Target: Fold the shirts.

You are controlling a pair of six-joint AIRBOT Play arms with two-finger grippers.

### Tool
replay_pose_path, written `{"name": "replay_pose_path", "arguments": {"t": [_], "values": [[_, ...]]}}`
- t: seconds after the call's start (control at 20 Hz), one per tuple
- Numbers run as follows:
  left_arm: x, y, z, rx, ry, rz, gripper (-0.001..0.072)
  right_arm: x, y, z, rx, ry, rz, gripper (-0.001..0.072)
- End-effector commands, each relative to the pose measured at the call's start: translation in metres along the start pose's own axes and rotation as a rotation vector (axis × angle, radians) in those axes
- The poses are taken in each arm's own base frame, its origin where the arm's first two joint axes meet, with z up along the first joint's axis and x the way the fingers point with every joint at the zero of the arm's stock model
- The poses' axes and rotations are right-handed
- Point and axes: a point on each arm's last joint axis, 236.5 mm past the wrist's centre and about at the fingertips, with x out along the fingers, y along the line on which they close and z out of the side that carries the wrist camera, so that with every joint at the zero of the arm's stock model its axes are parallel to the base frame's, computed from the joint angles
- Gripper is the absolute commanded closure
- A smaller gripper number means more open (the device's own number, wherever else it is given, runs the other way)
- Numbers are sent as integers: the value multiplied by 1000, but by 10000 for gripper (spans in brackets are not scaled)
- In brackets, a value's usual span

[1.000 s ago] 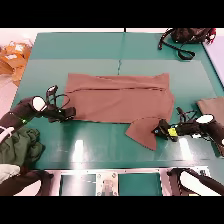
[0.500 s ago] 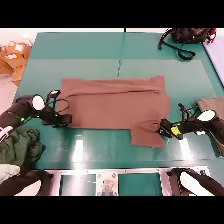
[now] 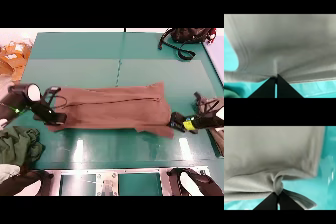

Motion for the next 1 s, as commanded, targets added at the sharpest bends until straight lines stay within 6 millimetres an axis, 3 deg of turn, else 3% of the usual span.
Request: {"name": "replay_pose_path", "arguments": {"t": [0.0,0.15,0.35,0.6,0.75,0.8,0.85,0.9,0.95], "values": [[-35,-3,48,66,-113,5,683,-18,45,45,-82,-105,80,696],[-29,-3,84,91,-115,7,683,3,75,85,-130,-113,92,696],[-3,-1,137,99,-125,9,682,53,98,132,-150,-70,80,696],[13,-1,209,89,-232,10,682,112,95,175,-121,-28,55,696],[11,-1,230,75,-288,10,679,128,94,188,-118,-36,52,695],[10,0,231,63,-291,11,438,126,94,195,-121,-57,55,671],[11,0,230,48,-287,9,47,121,95,203,-121,-75,60,508],[11,0,226,34,-274,8,8,113,96,210,-141,-86,64,347],[11,2,222,36,-256,16,7,102,94,216,-164,-88,66,292]]}}
